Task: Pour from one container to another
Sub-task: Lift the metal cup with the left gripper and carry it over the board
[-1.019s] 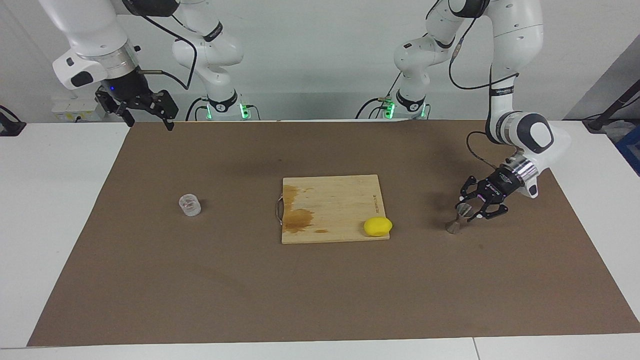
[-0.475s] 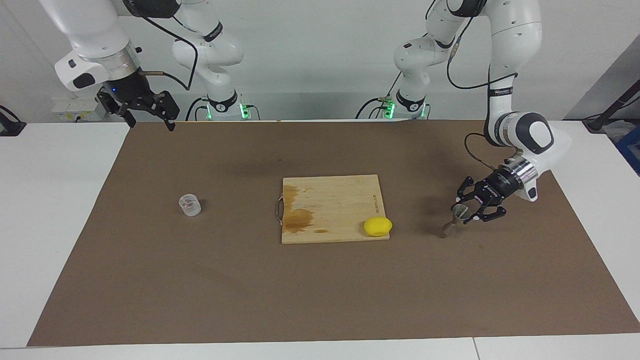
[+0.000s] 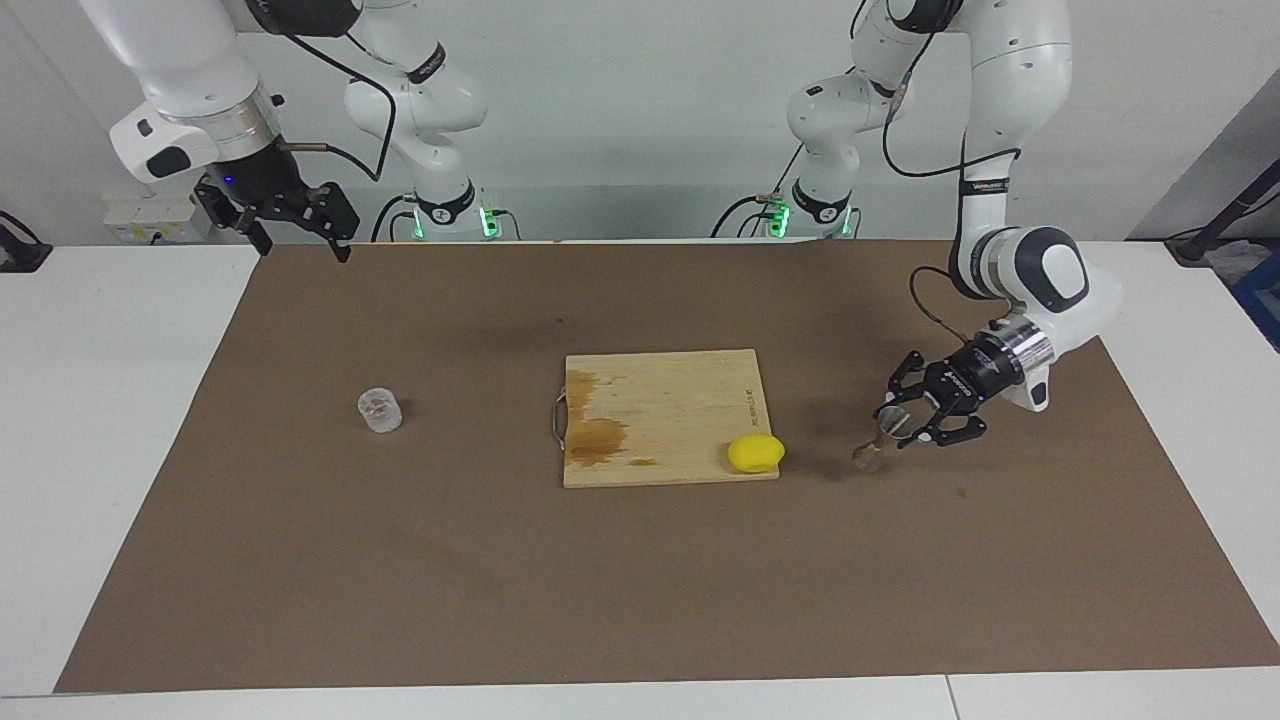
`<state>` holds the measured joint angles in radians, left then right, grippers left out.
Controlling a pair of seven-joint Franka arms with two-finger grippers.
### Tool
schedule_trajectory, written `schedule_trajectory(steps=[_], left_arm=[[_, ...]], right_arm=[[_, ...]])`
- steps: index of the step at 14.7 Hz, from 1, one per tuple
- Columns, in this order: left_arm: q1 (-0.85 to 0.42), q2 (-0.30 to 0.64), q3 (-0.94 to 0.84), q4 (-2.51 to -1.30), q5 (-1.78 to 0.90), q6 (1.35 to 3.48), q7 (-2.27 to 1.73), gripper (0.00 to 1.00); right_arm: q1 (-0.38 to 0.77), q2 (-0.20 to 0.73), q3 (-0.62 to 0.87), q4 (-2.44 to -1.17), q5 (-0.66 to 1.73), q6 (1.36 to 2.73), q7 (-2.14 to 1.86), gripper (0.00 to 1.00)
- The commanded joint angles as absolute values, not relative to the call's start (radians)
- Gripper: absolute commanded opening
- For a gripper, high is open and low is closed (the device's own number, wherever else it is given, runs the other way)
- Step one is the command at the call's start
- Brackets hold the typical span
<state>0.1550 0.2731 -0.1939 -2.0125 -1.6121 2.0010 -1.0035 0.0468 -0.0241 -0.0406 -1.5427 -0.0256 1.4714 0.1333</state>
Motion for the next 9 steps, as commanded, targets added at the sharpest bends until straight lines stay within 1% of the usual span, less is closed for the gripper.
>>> schedule_trajectory(steps=[1,3,7,9], left_arm=[[0.034,0.276,-0.189,-1.964,-1.686,2.049,-1.084,0.0],[-0.067,0.258,-0.189,-1.962,-1.758,2.214,-1.106,0.0],[-0.26,0.258,-0.189,-1.951,-1.856,2.386,-1.121,0.0],[-0.337,0.271,-0.189,-1.925,-1.871,2.468,-1.121,0.0]], right_arm=[[0.045,-0.044,-0.043,-1.559,-0.011,1.471,0.118,1.0],[0.046,-0.046,-0.043,-1.559,-0.011,1.471,0.12,1.0],[0.045,-0.063,-0.043,-1.592,-0.011,1.476,0.129,1.0],[0.044,-0.064,-0.043,-1.595,-0.011,1.479,0.129,1.0]])
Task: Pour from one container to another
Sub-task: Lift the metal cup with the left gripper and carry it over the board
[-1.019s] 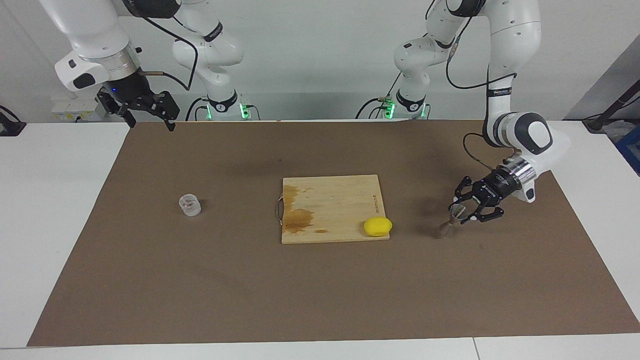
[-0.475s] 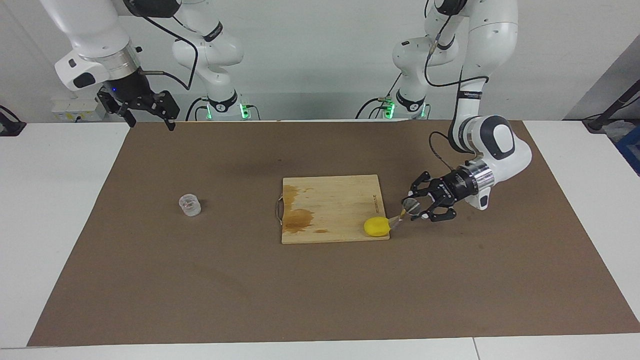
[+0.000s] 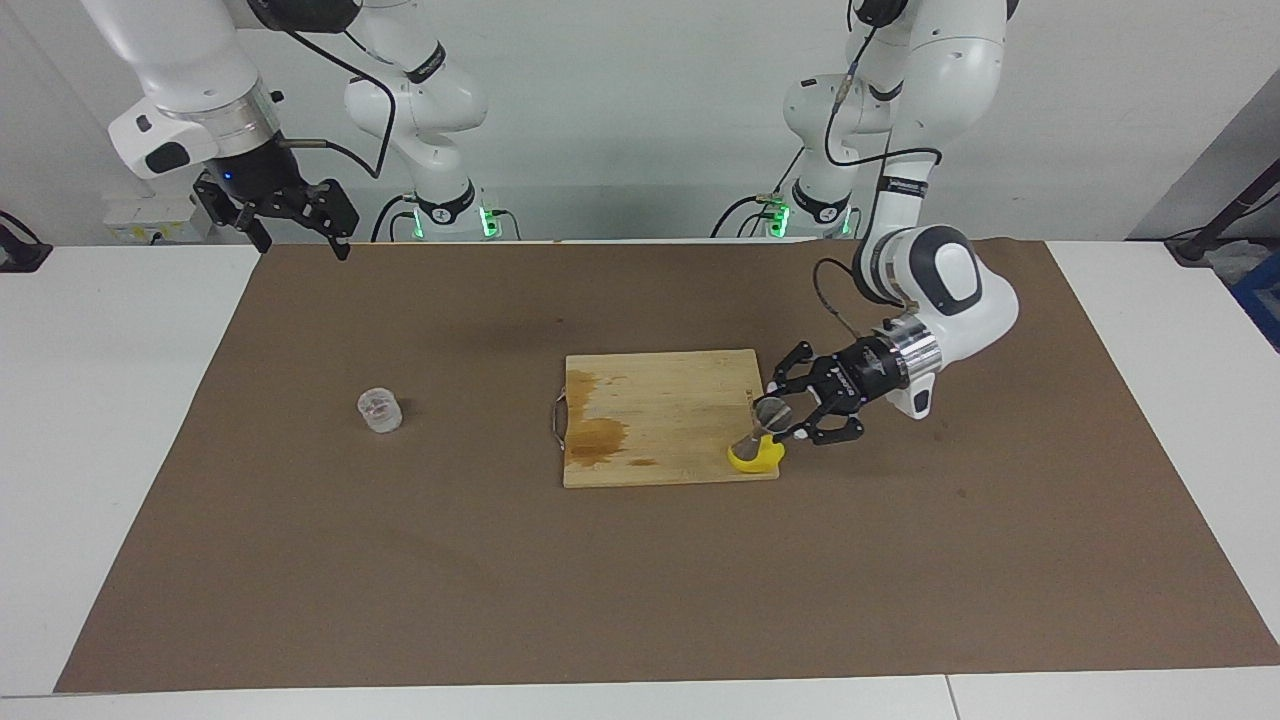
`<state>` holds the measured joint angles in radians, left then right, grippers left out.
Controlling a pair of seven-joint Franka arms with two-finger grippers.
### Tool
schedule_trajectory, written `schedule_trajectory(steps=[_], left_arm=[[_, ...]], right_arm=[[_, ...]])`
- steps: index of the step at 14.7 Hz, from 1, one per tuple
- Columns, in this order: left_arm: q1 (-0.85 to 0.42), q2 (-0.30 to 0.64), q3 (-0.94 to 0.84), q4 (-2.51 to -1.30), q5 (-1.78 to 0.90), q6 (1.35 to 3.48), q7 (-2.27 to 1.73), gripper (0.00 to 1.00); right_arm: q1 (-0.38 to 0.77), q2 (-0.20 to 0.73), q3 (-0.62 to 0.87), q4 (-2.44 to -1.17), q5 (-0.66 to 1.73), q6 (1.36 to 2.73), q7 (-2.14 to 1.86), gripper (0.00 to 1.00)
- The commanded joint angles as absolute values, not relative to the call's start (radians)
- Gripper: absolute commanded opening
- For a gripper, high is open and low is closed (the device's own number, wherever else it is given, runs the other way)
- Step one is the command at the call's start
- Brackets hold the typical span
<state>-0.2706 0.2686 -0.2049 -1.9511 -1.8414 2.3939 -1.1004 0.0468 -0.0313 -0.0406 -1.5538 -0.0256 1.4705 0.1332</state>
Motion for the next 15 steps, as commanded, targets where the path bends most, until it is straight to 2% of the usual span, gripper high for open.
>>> schedule_trajectory(steps=[1,4,8,15], left_arm=[[-0.378,0.281,-0.187,-1.921,-1.888,2.499,-1.12,0.0],[-0.445,0.319,-0.186,-1.872,-1.896,2.589,-1.12,0.0],[-0.442,0.385,-0.179,-1.809,-1.894,2.596,-1.109,0.0],[-0.439,0.393,-0.181,-1.835,-1.901,2.596,-0.948,0.0]], right_arm=[[0.044,-0.063,-0.043,-1.595,-0.011,1.482,0.129,1.0],[0.045,-0.064,-0.043,-1.601,-0.011,1.485,0.155,1.0],[0.048,-0.081,-0.044,-1.643,-0.012,1.502,0.176,1.0],[0.045,-0.074,-0.043,-1.649,-0.012,1.531,0.311,1.0]])
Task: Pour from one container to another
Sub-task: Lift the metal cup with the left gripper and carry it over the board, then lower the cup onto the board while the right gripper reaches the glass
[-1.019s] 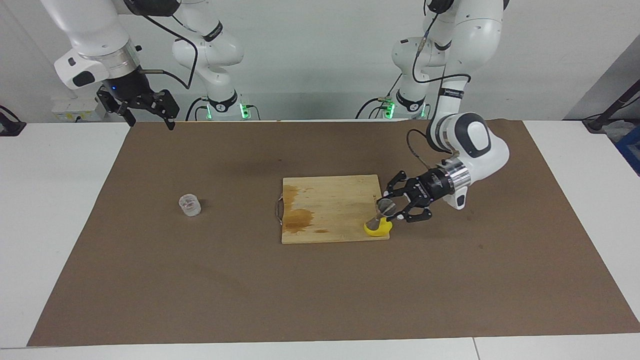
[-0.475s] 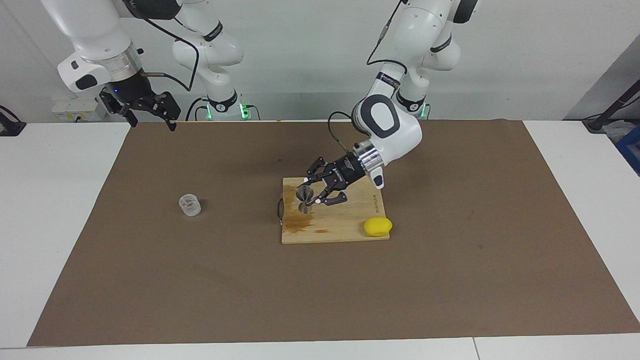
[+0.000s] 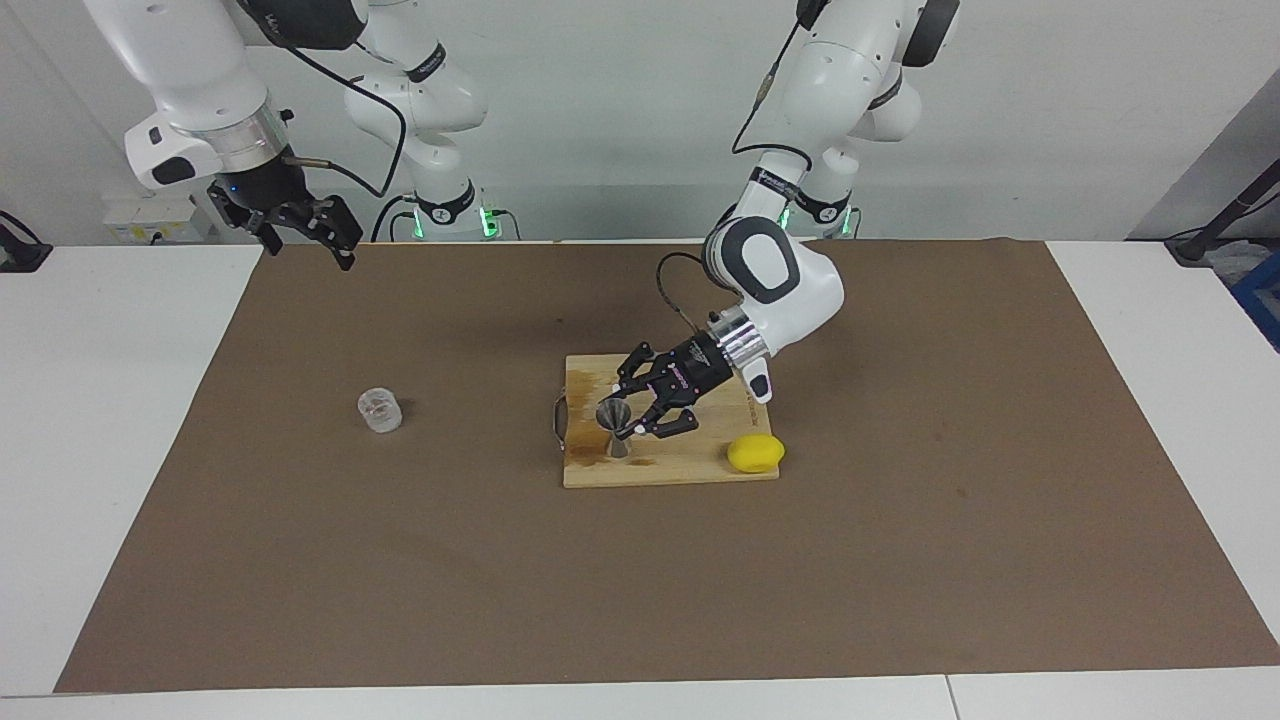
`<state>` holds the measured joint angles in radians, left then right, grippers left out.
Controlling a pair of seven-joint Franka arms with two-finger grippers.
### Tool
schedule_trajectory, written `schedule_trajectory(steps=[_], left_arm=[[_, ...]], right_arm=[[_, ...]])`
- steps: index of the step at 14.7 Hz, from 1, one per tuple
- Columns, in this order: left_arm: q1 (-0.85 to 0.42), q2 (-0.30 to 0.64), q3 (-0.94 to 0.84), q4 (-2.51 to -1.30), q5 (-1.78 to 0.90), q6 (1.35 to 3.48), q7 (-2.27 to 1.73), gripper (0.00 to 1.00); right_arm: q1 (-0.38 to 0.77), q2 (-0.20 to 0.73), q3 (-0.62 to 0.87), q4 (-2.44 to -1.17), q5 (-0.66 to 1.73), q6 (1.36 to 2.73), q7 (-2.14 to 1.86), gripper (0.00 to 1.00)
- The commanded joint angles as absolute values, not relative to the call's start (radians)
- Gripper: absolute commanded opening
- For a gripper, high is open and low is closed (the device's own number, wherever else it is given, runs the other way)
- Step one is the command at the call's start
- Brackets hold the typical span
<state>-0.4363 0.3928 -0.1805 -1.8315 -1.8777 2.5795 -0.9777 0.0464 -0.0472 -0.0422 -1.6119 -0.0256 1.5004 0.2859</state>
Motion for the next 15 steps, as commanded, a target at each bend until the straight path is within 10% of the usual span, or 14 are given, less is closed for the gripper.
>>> schedule_trajectory(steps=[1,15], left_arm=[[-0.439,0.388,-0.183,-1.854,-1.902,2.594,-0.946,0.0],[-0.439,0.383,-0.184,-1.891,-1.916,2.556,-0.885,0.0]], right_arm=[[0.044,-0.074,-0.044,-1.649,-0.012,1.545,0.313,1.0],[0.046,-0.055,-0.043,-1.693,-0.011,1.629,0.431,1.0]])
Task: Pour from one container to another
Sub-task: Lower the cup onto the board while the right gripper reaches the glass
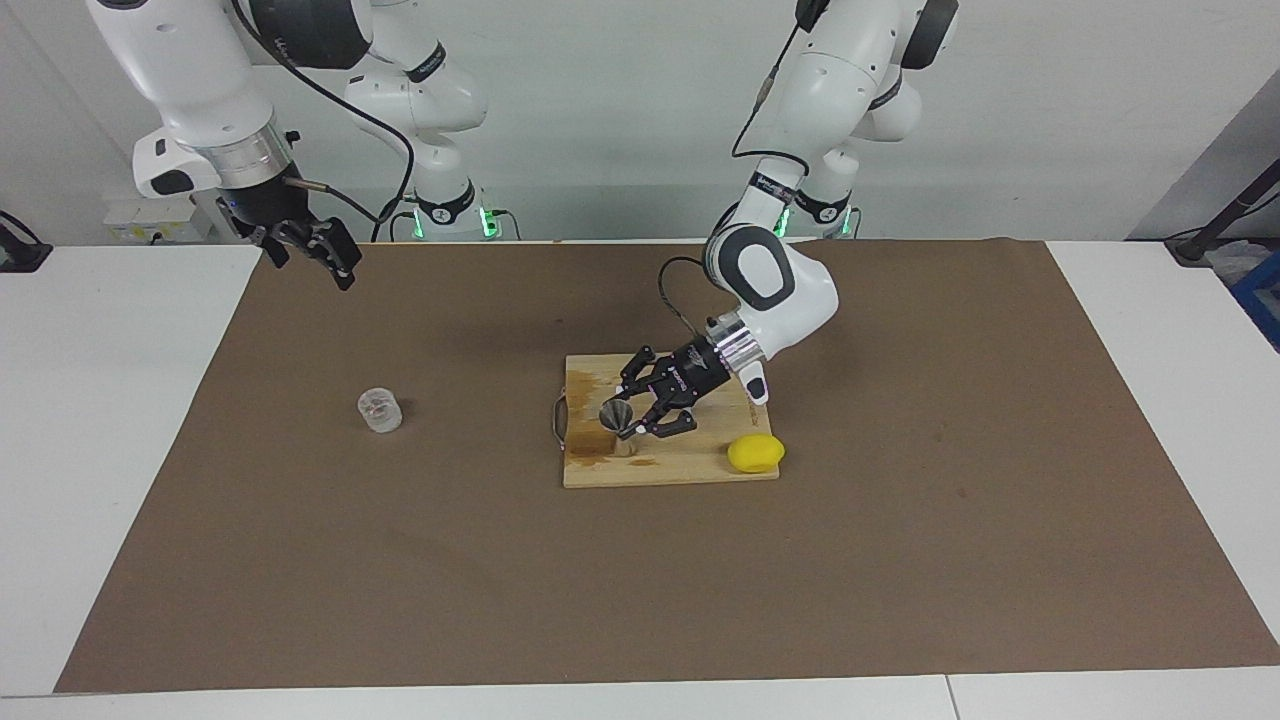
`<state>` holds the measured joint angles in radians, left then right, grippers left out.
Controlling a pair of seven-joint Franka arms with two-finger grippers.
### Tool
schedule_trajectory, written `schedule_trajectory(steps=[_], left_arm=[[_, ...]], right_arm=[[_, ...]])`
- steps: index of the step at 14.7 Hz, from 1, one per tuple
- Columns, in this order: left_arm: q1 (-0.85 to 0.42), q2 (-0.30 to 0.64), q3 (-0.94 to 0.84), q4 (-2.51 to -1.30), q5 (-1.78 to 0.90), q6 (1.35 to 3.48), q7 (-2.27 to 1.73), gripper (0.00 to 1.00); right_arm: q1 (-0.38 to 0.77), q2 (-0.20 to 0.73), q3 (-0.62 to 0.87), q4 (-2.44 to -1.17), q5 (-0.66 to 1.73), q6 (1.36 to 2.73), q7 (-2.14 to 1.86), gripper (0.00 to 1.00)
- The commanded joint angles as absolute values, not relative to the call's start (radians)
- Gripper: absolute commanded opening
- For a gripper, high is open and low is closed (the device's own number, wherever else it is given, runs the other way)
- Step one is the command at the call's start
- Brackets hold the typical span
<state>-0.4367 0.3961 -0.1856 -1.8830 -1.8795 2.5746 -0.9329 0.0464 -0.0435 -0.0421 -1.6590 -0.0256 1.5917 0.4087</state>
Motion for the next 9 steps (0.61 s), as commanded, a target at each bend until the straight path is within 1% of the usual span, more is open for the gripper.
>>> schedule_trajectory(steps=[1,6,9], left_arm=[[-0.442,0.383,-0.184,-1.893,-1.924,2.553,-0.821,0.0],[-0.439,0.345,-0.183,-1.954,-2.045,2.467,-0.709,0.0],[-0.445,0.337,-0.181,-1.973,-2.062,2.456,-0.706,0.0]], right_arm=[[0.046,-0.052,-0.043,-1.697,-0.009,1.635,0.451,1.0],[0.034,-0.005,-0.043,-1.697,0.012,1.643,0.676,1.0],[-0.029,0.021,-0.043,-1.709,0.127,1.66,0.819,1.0]])
